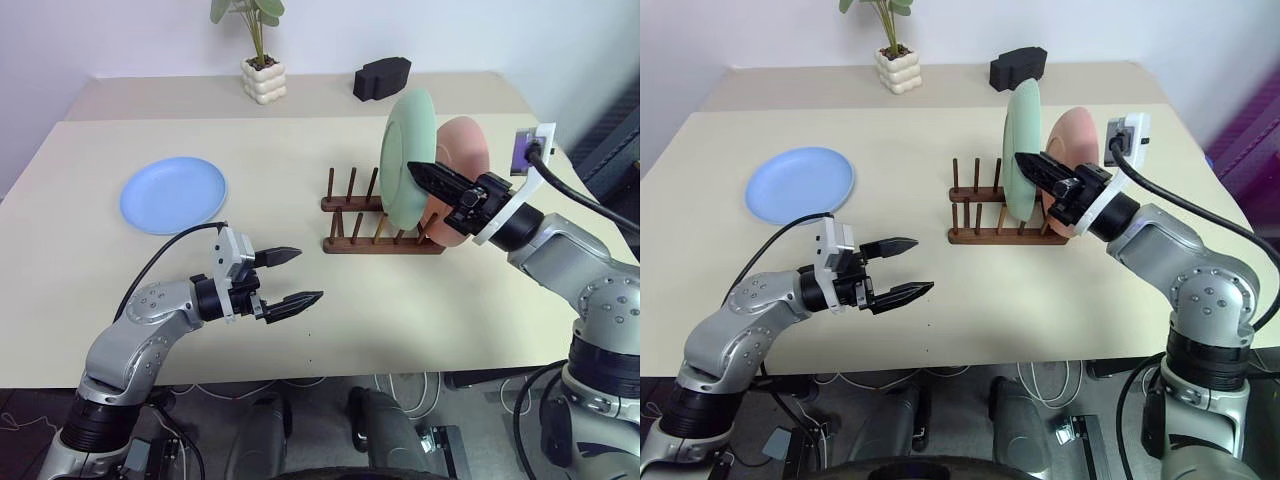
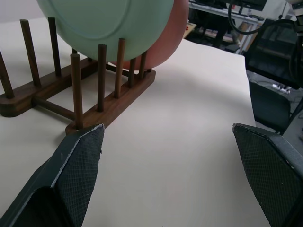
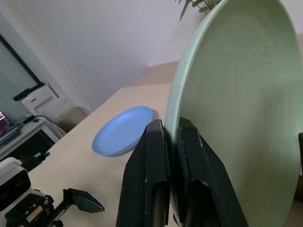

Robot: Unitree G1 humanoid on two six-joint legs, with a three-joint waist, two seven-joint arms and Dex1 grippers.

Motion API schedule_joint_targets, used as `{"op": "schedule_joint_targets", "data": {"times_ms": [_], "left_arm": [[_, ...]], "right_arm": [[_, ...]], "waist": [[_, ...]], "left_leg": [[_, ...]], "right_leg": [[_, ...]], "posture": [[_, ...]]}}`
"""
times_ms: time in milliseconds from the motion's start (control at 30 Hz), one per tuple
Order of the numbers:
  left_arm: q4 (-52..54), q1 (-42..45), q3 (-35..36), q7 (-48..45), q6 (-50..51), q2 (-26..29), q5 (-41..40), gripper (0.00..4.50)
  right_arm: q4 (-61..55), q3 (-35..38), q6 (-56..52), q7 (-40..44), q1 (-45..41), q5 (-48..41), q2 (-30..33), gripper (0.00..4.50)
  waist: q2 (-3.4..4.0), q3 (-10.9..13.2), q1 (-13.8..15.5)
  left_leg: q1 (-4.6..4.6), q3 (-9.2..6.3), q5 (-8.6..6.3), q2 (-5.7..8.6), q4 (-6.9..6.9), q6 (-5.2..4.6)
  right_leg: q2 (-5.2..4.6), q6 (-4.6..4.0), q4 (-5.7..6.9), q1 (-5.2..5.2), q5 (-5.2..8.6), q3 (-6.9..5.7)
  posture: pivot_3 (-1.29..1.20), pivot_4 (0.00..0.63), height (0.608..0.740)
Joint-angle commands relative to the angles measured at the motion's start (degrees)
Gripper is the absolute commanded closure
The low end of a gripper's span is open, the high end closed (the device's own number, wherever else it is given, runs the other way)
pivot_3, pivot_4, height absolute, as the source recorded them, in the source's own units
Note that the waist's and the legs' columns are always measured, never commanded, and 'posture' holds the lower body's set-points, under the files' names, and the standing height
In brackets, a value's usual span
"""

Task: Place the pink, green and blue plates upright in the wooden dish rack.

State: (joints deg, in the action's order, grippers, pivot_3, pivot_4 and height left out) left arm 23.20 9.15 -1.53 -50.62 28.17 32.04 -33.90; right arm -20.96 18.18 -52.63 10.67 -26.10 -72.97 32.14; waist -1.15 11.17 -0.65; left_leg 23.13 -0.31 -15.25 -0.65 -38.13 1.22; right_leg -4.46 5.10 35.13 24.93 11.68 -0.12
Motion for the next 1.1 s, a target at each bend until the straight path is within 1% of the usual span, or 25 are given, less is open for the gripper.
{"op": "schedule_joint_targets", "data": {"times_ms": [33, 233, 500, 733, 800, 867, 933, 1033, 1067, 1100], "left_arm": [[1.43, -0.30, -0.18, -0.11, -1.12, -0.12, 0.20, 0.00], [1.23, -0.33, -0.21, -0.16, -1.21, -0.38, 0.40, 0.00], [0.89, -0.15, -0.20, -0.44, -1.37, -0.54, 0.69, 0.00], [0.11, 0.22, 1.92, 0.00, -1.30, -0.75, -0.47, 0.00], [-0.52, 0.95, 3.37, 0.32, -0.72, -0.89, -1.66, 0.00], [-1.79, 2.05, 5.55, 1.19, -0.50, -1.25, -2.96, 0.00], [-4.35, 4.12, 8.09, 4.57, -0.76, -2.30, -2.79, 0.00], [-14.01, 11.54, 14.09, 16.98, -1.09, -4.15, 1.40, 0.00], [-18.41, 14.66, 16.35, 22.24, -1.60, -3.93, 3.84, 0.00], [-21.16, 16.59, 17.63, 25.44, -1.99, -3.70, 5.44, 0.00]], "right_arm": [[-0.41, 0.94, 0.62, 0.15, -1.60, -1.22, 0.69, 3.52], [-0.72, 0.58, 1.21, 0.13, -1.84, 0.37, 1.09, 0.71], [-2.66, 0.44, 1.40, 0.38, -2.48, 2.24, 2.45, 0.71], [-7.04, 0.82, 1.98, 3.10, -2.89, 5.93, 8.12, 0.71], [-9.04, -0.05, 2.73, 5.83, -2.34, 9.21, 11.16, 0.71], [-10.78, -1.41, 5.15, 9.43, -1.40, 14.64, 14.37, 0.71], [-11.67, -3.25, 8.61, 12.57, -0.72, 20.53, 16.99, 0.71], [-13.74, -8.79, 13.01, 16.19, -2.49, 27.28, 17.83, 0.71], [-14.35, -12.08, 14.47, 16.78, -3.86, 30.44, 17.52, 0.71], [-14.59, -14.24, 15.45, 17.18, -4.73, 32.73, 17.14, 0.71]], "waist": [[0.00, 0.00, -0.02], [0.00, 0.00, -0.03], [0.00, 0.00, -0.02], [0.00, 0.00, 0.00], [0.00, 0.00, 0.01], [0.00, 0.00, 0.03], [0.00, 0.00, 0.11], [-0.04, -0.01, 0.08], [-0.06, 0.00, -0.01], [-0.05, 0.00, -0.15]], "left_leg": [[0.00, 0.00, 0.00, 0.00, 0.00, 0.00], [0.00, 0.00, 0.00, 0.00, 0.00, 0.00], [0.00, 0.00, 0.00, 0.00, 0.00, 0.00], [0.01, 0.00, 0.00, 0.00, 0.00, 0.00], [0.02, 0.00, 0.00, 0.00, 0.00, 0.00], [0.04, 0.00, 0.00, 0.00, 0.00, 0.00], [0.04, -0.01, 0.00, 0.00, -0.01, 0.00], [0.02, -0.01, 0.00, 0.01, -0.04, 0.00], [0.03, -0.02, 0.00, 0.01, -0.05, -0.01], [0.01, -0.04, 0.00, 0.01, -0.06, -0.01]], "right_leg": [[0.00, 0.00, 0.00, 0.00, 0.00, 0.00], [0.00, 0.00, 0.00, 0.00, 0.00, 0.00], [0.00, 0.00, -0.01, 0.00, 0.00, 0.00], [0.00, 0.00, -0.02, 0.02, 0.01, 0.00], [0.00, 0.00, -0.03, 0.02, 0.01, 0.00], [0.00, 0.00, -0.03, 0.04, 0.01, 0.00], [0.00, 0.00, -0.04, 0.04, 0.01, -0.02], [0.00, 0.03, -0.04, 0.01, 0.01, -0.02], [0.01, 0.03, -0.03, 0.01, 0.00, -0.03], [0.04, 0.05, 0.00, 0.01, 0.00, -0.03]], "posture": [[0.00, 0.150, 0.740], [0.00, 0.150, 0.740], [0.00, 0.150, 0.740], [0.00, 0.150, 0.740], [0.00, 0.150, 0.740], [0.00, 0.150, 0.740], [0.00, 0.150, 0.740], [0.00, 0.150, 0.740], [0.00, 0.150, 0.740], [0.00, 0.150, 0.740]]}}
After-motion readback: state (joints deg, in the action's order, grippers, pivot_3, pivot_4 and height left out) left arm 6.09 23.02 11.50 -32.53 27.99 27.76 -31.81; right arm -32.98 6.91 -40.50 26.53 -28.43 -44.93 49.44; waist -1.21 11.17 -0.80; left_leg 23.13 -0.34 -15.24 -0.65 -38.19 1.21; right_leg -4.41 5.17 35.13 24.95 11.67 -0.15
